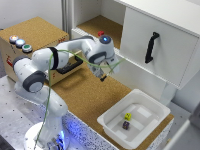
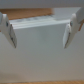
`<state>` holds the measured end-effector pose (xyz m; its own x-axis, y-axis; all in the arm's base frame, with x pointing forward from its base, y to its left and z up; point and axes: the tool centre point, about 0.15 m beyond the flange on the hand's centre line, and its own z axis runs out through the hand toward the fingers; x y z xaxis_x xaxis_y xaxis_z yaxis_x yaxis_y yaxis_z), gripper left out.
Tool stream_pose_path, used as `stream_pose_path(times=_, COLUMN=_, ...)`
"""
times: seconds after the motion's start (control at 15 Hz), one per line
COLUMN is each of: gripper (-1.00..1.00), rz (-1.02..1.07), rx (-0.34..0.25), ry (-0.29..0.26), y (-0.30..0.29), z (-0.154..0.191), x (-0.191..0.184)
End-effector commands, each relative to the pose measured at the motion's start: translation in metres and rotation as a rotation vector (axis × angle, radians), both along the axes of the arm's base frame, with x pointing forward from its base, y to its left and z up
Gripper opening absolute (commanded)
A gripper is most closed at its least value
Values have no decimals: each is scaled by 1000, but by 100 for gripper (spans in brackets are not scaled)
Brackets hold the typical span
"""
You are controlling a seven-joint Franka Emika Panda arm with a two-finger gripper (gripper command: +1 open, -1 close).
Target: Go towards the pink block and lift it
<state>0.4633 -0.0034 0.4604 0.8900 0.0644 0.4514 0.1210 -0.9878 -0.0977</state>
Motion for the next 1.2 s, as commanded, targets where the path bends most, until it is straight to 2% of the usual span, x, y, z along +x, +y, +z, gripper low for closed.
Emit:
stream_pose_path(times=0.0, gripper=100, rz=280, rx=-55, ry=69, y=100, z=30, x=59)
stream_pose_path(times=0.2, gripper=100, rz=321, rx=-103, ry=22, y=154, z=46, x=85)
stream_pose_path(times=0.33, gripper=100, rz=308, rx=-87, ry=25, y=176, z=46, x=107)
stream_pose_path(times=0.53, gripper=100, rz=207, rx=-105, ry=9, y=204, z=39, x=134)
stream_pose_path(times=0.8, gripper=100, rz=41, rx=-128, ry=4, y=228, z=24, x=161)
stream_pose_path(times=0.87, gripper=100, rz=1, rx=-153, ry=-12, y=234, z=23, x=167)
stream_pose_path(times=1.13, gripper=100, rz=-119, rx=-163, ry=-51, y=231, z=29, x=195)
